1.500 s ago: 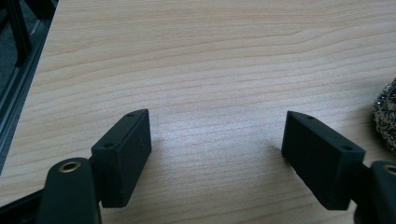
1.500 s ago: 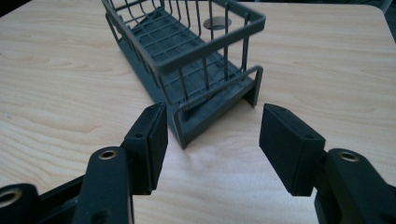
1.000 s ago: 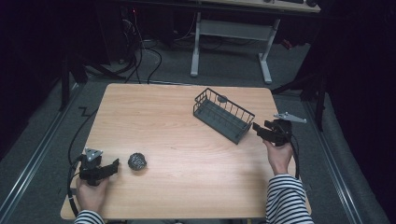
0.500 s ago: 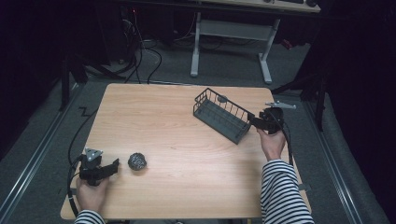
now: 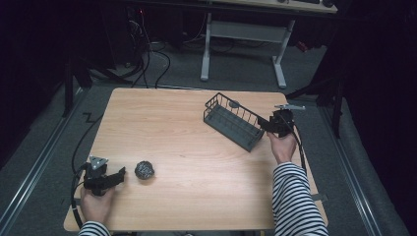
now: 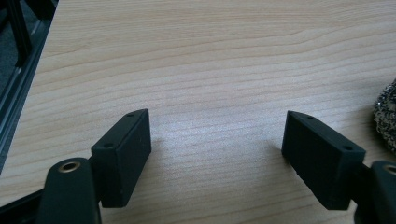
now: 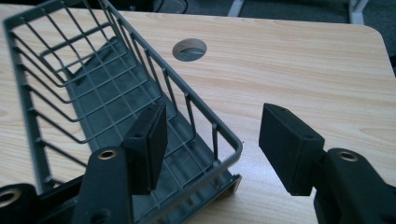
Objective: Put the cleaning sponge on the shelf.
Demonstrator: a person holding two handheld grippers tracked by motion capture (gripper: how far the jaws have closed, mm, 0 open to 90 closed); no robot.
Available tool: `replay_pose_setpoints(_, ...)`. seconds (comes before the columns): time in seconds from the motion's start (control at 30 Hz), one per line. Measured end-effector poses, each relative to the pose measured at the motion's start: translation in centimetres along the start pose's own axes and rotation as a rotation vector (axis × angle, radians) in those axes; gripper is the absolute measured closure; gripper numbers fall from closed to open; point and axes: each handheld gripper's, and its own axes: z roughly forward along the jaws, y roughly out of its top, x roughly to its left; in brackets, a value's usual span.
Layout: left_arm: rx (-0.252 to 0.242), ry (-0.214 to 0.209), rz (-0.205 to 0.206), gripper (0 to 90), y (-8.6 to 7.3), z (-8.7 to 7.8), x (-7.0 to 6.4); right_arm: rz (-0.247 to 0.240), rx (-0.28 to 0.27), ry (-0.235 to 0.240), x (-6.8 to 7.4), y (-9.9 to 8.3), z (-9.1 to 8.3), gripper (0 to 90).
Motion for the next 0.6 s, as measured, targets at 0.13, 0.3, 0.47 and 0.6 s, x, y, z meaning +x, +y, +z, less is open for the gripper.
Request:
replay_pose_setpoints(0.13, 0.0, 0.0, 0.0, 24.5, 0.0, 0.0, 0.0, -0.01, 0.046, -0.011, 0.2, 0.7, 1.0, 44.7)
replay_pose_setpoints(0.3, 0.0, 0.0, 0.0, 24.5, 0.0, 0.0, 0.0, -0.02, 0.082, -0.015, 0.4, 0.6, 1.7, 48.5)
replay_pose_setpoints(0.47, 0.0, 0.0, 0.0, 24.5, 0.0, 0.0, 0.0, -0.036, 0.114, -0.021, 0.7, 0.3, 2.1, 53.9)
replay_pose_setpoints(0.6, 0.0, 0.0, 0.0, 24.5, 0.0, 0.0, 0.0, -0.05, 0.122, -0.022, 0.7, 0.1, 2.1, 58.8)
